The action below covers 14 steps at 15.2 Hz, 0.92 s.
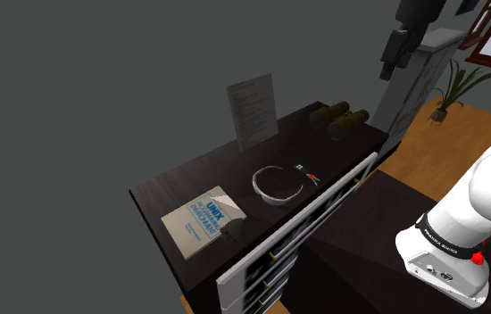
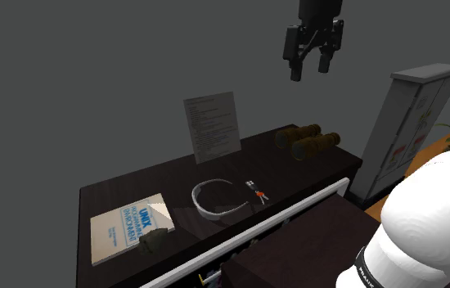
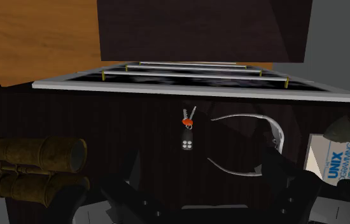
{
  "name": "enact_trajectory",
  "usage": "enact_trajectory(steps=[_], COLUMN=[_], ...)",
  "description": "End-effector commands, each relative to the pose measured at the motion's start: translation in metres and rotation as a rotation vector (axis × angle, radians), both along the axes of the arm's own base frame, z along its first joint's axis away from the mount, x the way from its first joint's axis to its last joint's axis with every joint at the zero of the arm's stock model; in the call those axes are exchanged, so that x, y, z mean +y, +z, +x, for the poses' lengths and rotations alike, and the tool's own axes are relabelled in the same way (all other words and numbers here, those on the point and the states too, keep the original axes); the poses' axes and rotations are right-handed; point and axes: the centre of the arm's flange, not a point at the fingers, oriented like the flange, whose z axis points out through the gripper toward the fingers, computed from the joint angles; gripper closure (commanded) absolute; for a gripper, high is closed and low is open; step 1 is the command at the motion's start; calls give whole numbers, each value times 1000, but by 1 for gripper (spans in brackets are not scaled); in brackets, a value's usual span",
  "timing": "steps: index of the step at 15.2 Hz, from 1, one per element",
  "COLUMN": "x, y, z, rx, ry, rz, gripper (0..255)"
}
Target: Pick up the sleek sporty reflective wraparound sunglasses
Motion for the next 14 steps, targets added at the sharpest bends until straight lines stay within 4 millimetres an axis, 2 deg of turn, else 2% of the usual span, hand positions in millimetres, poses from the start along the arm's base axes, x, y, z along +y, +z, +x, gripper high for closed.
enact_trajectory(steps=[1, 14], x=[0, 84], y=[0, -142], z=[0, 57], rx=[0, 16], ry=[0, 11], rz=[0, -22], gripper=[0, 0])
